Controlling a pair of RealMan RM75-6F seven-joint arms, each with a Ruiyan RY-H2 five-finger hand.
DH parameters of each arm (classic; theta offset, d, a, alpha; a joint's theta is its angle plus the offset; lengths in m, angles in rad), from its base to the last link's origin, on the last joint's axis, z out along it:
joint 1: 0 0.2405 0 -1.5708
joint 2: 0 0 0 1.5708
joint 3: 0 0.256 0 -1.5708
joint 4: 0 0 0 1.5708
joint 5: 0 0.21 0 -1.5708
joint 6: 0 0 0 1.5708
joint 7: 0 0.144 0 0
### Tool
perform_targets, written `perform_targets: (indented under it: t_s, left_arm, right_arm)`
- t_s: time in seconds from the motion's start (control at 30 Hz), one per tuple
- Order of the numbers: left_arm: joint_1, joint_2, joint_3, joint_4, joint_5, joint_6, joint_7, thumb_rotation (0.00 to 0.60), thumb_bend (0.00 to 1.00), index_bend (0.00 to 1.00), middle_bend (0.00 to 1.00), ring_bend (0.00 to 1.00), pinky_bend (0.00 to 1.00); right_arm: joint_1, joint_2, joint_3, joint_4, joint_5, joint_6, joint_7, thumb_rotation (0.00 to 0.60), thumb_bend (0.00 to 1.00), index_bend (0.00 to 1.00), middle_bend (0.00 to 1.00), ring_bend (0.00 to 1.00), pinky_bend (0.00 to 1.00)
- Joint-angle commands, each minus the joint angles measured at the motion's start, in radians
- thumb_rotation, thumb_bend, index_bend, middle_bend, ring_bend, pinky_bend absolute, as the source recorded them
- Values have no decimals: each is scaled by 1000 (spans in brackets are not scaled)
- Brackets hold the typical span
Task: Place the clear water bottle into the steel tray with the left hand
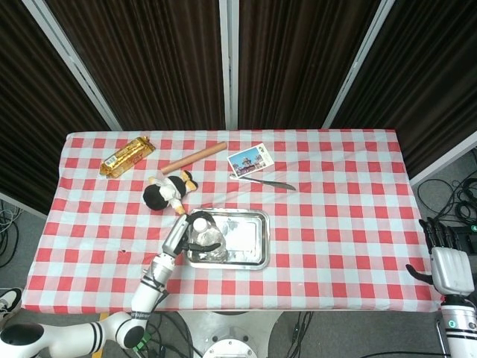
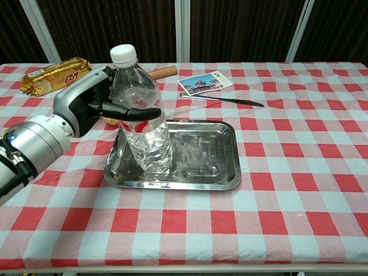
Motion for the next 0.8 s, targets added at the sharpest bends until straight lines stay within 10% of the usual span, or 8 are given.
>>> perform_targets:
  t_s: [0.03,0.3,0.8]
  left_arm:
    - [-3,-7,-1,11,11,2,-12,600,158,586,643,431,467]
    - [-15,16,20,2,53,-20,-59,600,11,320,438,267,305]
    - [-20,87,-28,-108,60,10,-46,600,0,290,393,238,281]
  right_arm:
    - [1,1,0,0,1,-3,3,600,92,35,19,0,0]
    - [0,6,0,-6,3,-6,15,600,91,35,19,0,0]
    - [3,15,5,-22,11,-13,18,600,92,36,19,0,0]
